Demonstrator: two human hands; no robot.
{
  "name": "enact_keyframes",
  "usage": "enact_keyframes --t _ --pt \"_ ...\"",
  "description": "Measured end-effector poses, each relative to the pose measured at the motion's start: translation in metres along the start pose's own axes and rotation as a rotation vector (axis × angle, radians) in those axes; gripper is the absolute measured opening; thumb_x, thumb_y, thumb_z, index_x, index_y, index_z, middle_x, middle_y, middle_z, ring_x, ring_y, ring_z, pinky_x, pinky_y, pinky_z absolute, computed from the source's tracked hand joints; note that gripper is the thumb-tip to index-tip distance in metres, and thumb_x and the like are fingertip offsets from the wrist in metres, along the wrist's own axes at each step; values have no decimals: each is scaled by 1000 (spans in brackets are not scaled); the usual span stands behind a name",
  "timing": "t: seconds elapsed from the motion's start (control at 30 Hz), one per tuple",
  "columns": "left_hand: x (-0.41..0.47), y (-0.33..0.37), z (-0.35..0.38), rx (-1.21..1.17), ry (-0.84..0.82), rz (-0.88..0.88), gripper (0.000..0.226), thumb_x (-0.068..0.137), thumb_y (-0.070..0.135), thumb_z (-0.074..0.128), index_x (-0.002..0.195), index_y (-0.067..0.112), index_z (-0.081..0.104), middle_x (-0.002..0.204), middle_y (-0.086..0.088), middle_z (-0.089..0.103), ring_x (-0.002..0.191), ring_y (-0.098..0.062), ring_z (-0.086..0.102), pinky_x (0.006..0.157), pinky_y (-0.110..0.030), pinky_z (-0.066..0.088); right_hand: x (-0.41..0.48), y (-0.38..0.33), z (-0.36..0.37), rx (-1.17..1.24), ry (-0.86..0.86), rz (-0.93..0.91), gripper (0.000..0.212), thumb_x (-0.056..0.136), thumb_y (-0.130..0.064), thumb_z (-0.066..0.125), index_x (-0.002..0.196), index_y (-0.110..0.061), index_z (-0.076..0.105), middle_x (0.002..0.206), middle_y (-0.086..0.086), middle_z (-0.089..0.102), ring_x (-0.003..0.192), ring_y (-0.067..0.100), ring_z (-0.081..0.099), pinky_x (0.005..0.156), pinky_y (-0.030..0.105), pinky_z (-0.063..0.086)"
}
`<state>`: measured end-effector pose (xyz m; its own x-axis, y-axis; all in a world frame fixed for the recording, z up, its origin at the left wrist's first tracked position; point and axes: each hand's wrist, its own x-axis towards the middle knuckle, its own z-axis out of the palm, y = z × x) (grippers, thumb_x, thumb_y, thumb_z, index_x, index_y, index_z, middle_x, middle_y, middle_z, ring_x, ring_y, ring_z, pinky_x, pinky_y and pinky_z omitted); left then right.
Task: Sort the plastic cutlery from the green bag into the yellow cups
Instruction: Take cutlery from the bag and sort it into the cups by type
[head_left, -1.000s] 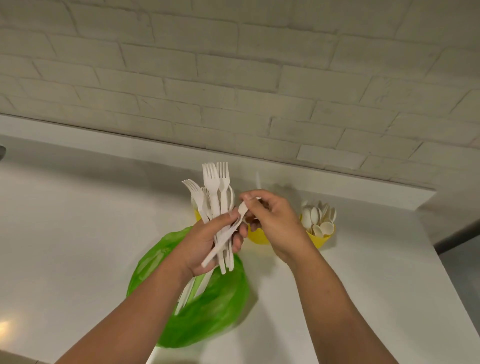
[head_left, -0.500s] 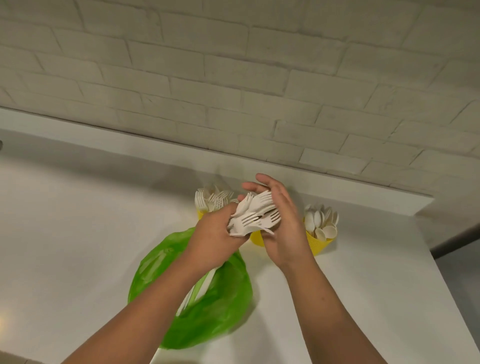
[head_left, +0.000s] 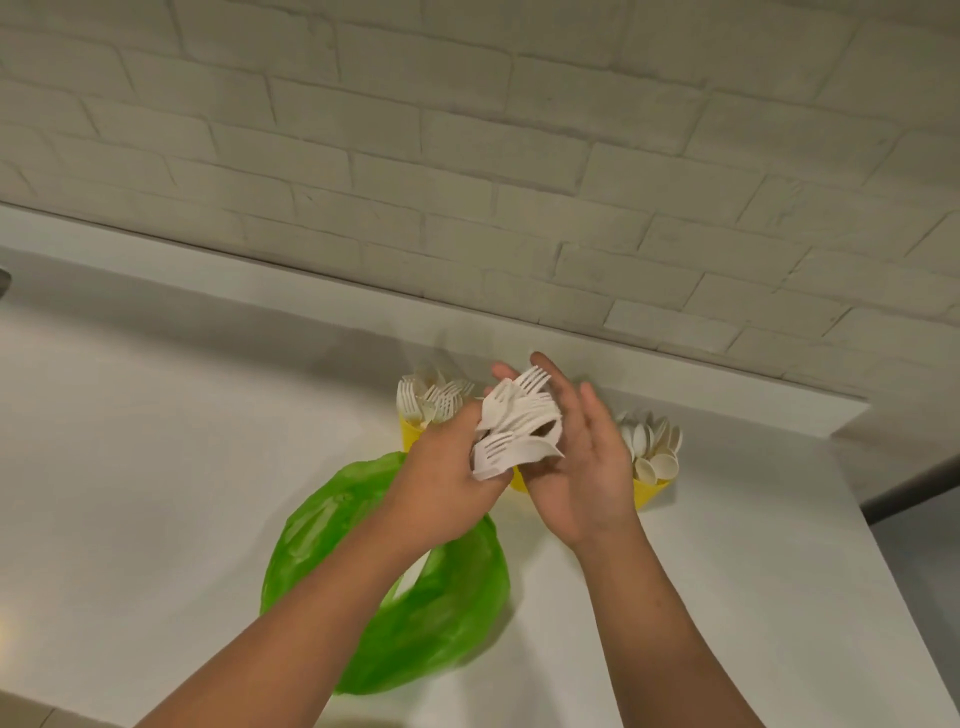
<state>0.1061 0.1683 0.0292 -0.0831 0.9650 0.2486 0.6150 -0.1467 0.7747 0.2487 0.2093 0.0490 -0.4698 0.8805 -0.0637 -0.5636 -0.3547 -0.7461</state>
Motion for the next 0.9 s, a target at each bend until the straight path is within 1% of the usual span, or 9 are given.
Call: enact_keyframes --t 0.1,0.17,0.27,0.37,0.47,0.57,0.7,0.8,0.9 --pt "-1 -3 -1 -101 -55 13 29 82 19 73 100 34 57 79 13 67 69 0 62 59 -16 42 -9 7 -4 -276 -33 -39 103 71 -63 83 151 -12 41 150 11 54 142 31 47 120 52 33" --pt "-2 -1 -1 -265 -114 -4 30 81 17 70 108 27 63 83 13 69 71 2 61 64 -18 45 -16 15 0 -586 -60 -86 93 70 -47 90 143 -11 46 131 -1 66 124 18 62 105 37 49" --pt "-5 7 -1 -508 -163 -34 25 87 13 60 106 29 66 93 23 72 88 9 65 80 -13 49 -14 21 21 -873 76 -144 70 65 -17 94 124 -23 56 102 -16 72 97 -2 69 84 19 54" --pt "-5 14 -6 -528 -160 -5 24 87 19 57 102 36 63 95 41 69 94 20 62 83 -3 45 -14 25 37 -1023 228 -286 56 66 -22 92 113 -26 62 100 -12 72 93 -2 70 82 20 56" --pt "0 12 -8 -569 -177 -16 26 75 37 61 93 48 75 92 34 72 91 15 64 83 -8 48 -11 27 42 -1092 302 -362 46 62 -33 86 102 -26 64 92 -9 71 85 4 70 74 23 57" --pt "4 14 -8 -514 -189 -5 32 74 29 61 86 55 74 85 27 72 83 12 63 80 -17 52 -12 28 45 -1048 370 -418 43 61 -36 80 100 -25 66 92 -6 72 84 7 71 75 27 58" --pt "11 13 -9 -348 -190 31 33 78 6 59 98 27 75 94 9 78 91 -5 71 81 -33 58 -6 18 48 -849 460 -338 26 70 -12 79 95 -17 73 78 -6 75 70 0 70 60 16 51" --pt "15 18 -7 -194 -197 -41 26 73 8 65 91 26 66 75 3 73 71 -10 70 63 -34 55 9 9 42 -578 557 -167 17 76 -10 77 92 -10 76 79 2 78 72 13 75 61 32 59" --pt "16 17 -7 -110 -257 -58 18 82 11 70 84 26 61 72 6 67 63 -6 63 60 -29 49 14 9 39 -397 574 -69 15 76 -5 72 89 -1 75 82 12 78 72 21 75 67 36 61"
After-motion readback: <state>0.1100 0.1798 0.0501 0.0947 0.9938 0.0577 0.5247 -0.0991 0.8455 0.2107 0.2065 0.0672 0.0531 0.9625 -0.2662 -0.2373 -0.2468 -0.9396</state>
